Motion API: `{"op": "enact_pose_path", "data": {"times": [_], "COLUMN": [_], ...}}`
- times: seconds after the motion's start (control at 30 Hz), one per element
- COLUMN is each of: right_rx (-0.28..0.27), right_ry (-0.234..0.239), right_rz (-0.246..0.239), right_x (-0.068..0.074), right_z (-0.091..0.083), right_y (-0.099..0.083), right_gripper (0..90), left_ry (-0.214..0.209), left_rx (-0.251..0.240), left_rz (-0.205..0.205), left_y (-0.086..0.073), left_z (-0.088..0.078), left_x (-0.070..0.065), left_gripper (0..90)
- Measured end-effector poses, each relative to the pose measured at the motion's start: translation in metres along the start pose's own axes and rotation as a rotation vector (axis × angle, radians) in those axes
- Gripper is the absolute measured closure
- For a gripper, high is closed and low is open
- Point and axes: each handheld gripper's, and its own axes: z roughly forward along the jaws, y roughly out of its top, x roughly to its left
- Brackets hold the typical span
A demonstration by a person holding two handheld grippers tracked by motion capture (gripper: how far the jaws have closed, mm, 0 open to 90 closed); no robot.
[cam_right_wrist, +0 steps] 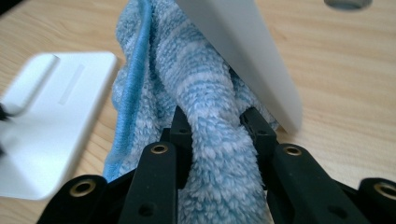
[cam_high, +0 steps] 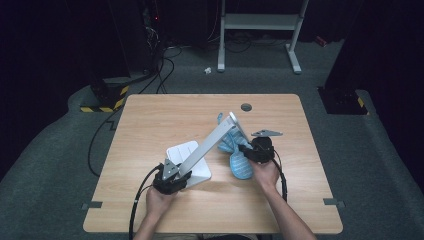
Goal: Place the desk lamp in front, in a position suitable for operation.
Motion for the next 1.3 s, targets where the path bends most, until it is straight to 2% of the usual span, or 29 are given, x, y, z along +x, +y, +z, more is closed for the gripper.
{"op": "enact_pose_path", "data": {"times": [0.1, 0.2, 0.37, 0.5, 0.63, 0.8, 0.97, 1.07, 1.23, 1.3], "right_rx": [0.044, 0.084, 0.089, 0.052, -0.008, -0.113, -0.205, -0.221, -0.218, -0.219], "right_ry": [-0.034, -0.056, -0.044, 0.006, 0.05, 0.099, 0.11, 0.087, 0.097, 0.096], "right_rz": [-0.009, 0.005, 0.026, 0.062, 0.052, 0.004, -0.093, -0.151, -0.15, -0.165], "right_x": [-0.006, -0.013, -0.016, -0.016, -0.005, 0.016, 0.04, 0.05, 0.048, 0.05], "right_z": [0.009, 0.016, 0.015, 0.008, -0.006, -0.027, -0.05, -0.058, -0.059, -0.058], "right_y": [-0.006, -0.012, -0.015, -0.009, 0.002, 0.02, 0.039, 0.043, 0.04, 0.04], "right_gripper": [70.0, 69.9, 70.0, 70.0, 70.1, 70.1, 70.0, 69.9, 69.9, 70.0], "left_ry": [0.0, 0.0, -0.001, -0.001, 0.001, 0.003, 0.003, 0.001, 0.002, 0.003], "left_rx": [0.0, -0.002, -0.003, -0.003, -0.004, -0.003, -0.003, -0.003, -0.002, -0.004], "left_rz": [0.0, -0.001, -0.003, -0.004, -0.002, -0.002, 0.0, -0.002, -0.006, -0.011], "left_y": [0.0, 0.0, 0.0, 0.0, 0.0, 0.001, 0.001, 0.001, 0.002, 0.002], "left_z": [0.0, 0.0, 0.0, 0.0, 0.001, 0.002, 0.002, 0.002, 0.003, 0.003], "left_x": [0.0, 0.0, 0.0, 0.0, 0.0, -0.001, 0.0, 0.0, 0.0, 0.0], "left_gripper": [50.4, 50.3, 50.4, 50.3, 50.4, 50.4, 50.4, 50.4, 50.4, 50.4]}}
